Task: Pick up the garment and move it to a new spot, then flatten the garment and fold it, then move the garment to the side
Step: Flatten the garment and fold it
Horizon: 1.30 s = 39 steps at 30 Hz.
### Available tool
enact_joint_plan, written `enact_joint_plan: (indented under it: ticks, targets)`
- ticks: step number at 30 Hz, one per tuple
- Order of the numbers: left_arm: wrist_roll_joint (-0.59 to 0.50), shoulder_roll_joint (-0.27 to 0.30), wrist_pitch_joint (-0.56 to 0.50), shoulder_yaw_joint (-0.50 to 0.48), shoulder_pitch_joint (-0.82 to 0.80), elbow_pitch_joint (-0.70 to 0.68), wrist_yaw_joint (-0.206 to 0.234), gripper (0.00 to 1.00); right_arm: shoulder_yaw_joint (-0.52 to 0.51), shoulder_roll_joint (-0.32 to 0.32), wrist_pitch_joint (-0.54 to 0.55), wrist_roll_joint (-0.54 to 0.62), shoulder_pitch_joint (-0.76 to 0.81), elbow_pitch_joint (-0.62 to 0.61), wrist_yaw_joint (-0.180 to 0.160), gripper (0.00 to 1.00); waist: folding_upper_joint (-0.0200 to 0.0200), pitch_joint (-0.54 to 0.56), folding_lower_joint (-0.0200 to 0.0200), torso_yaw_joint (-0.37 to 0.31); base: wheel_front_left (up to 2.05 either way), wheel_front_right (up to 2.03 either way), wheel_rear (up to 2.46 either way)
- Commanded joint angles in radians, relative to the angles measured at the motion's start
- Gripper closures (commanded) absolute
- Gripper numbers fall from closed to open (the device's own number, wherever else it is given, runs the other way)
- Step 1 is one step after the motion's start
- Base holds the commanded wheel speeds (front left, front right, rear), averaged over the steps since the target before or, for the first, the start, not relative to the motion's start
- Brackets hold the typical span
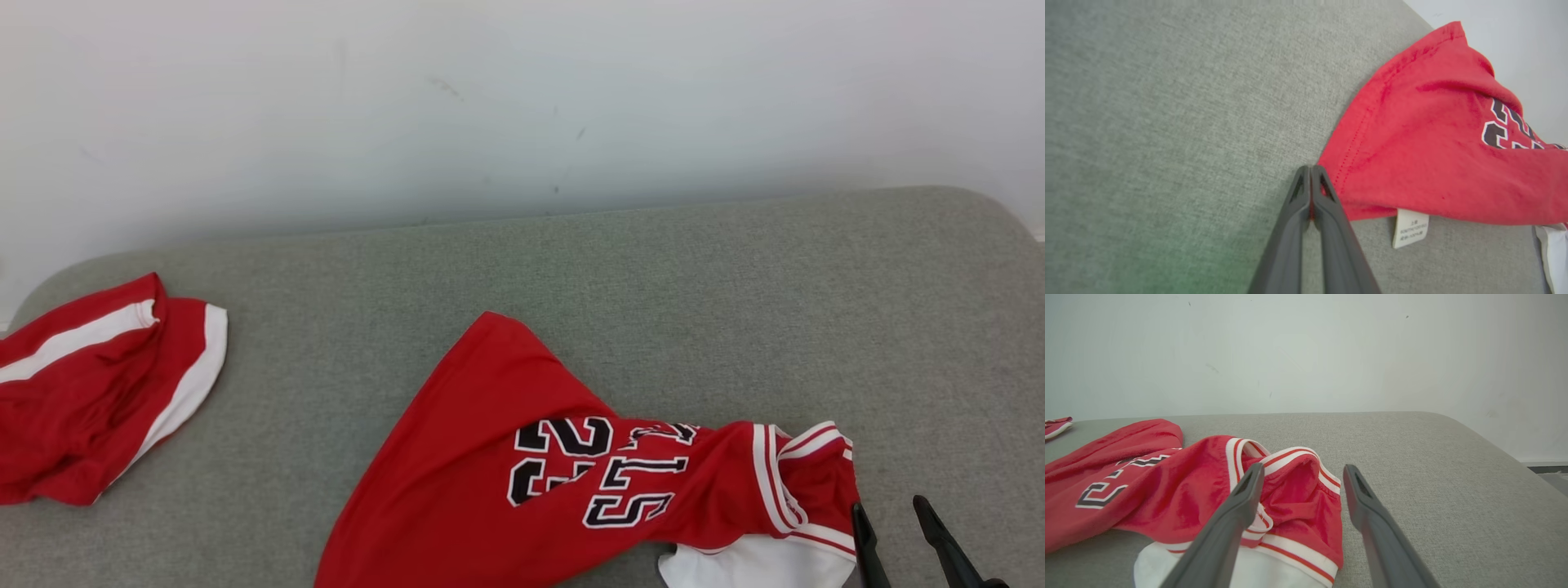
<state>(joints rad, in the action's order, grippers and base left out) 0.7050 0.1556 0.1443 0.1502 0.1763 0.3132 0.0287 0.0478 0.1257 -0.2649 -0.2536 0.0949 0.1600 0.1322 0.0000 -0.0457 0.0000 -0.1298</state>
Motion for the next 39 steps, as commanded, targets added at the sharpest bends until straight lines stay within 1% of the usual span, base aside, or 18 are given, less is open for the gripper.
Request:
enact_joint_plan:
  ticks: [1,2,4,8,13,15,17,20,22,25,30,35,39]
  targets:
    - [-0.006,0.014,0.007,-0.005,0.004,0.001,0.004,0.12,-0.004,0.001,0.001,-0.012,0.008,0.001,-0.003,0.0,0.0,0.001,0.0,-0.002,0.0,0.0,0.0]
    - [-0.007,0.015,0.009,-0.01,0.002,-0.001,0.011,0.0,-0.004,-0.001,0.001,-0.013,0.007,0.001,-0.003,0.0,0.0,0.002,0.0,-0.004,0.0,0.0,0.0]
    - [-0.009,0.021,0.015,-0.021,0.0,-0.011,0.026,0.0,-0.004,-0.004,0.001,-0.012,0.007,0.003,-0.003,0.0,0.0,0.006,0.0,-0.009,0.0,0.0,0.0]
    - [-0.043,0.059,0.0,-0.033,0.009,-0.064,0.07,0.0,-0.008,-0.008,0.001,-0.011,0.015,0.004,-0.003,0.0,0.0,0.015,0.0,-0.023,0.0,0.0,0.0]
    - [-0.082,0.107,-0.011,-0.054,-0.009,-0.217,0.126,0.0,-0.014,-0.011,0.001,-0.012,0.019,-0.002,-0.003,0.0,0.0,0.019,0.0,-0.036,0.0,0.0,0.0]
    - [-0.101,0.111,-0.034,-0.033,-0.033,-0.294,0.136,0.0,-0.014,-0.012,0.001,-0.011,0.019,-0.004,-0.003,0.0,0.0,0.016,0.0,-0.041,0.0,0.0,0.0]
    - [-0.119,0.117,-0.064,-0.003,-0.061,-0.363,0.135,0.0,-0.016,-0.014,0.001,-0.01,0.014,-0.006,-0.003,0.0,0.0,0.014,0.0,-0.049,0.0,0.0,0.0]
    - [-0.146,0.108,-0.118,0.058,-0.124,-0.44,0.13,0.0,-0.021,-0.016,0.001,-0.01,0.0,-0.01,-0.003,0.0,0.0,0.007,0.0,-0.065,0.0,0.0,0.0]
    - [-0.164,0.094,-0.15,0.107,-0.171,-0.465,0.119,0.0,-0.019,-0.018,0.001,-0.01,-0.005,-0.011,-0.003,0.0,0.0,0.003,0.0,-0.08,0.0,0.0,0.0]
    - [-0.184,0.069,-0.189,0.187,-0.241,-0.463,0.089,0.0,-0.017,-0.022,0.001,-0.009,-0.01,-0.01,-0.003,0.0,0.0,-0.005,0.0,-0.107,0.0,0.0,0.0]
    - [-0.216,0.01,-0.238,0.345,-0.33,-0.408,0.012,0.0,-0.014,-0.031,0.001,-0.008,-0.027,-0.01,-0.003,0.0,0.0,-0.022,0.0,-0.164,0.0,0.0,0.0]
    - [-0.246,-0.047,-0.268,0.487,-0.394,-0.29,-0.062,0.0,-0.012,-0.041,0.001,-0.01,-0.043,-0.013,-0.003,0.0,0.0,-0.055,0.0,-0.22,0.0,0.0,0.0]
    - [-0.269,-0.073,-0.26,0.552,-0.449,-0.173,-0.087,0.0,-0.006,-0.05,0.001,-0.013,-0.06,-0.014,-0.003,0.0,0.0,-0.084,0.0,-0.264,0.0,0.0,0.0]
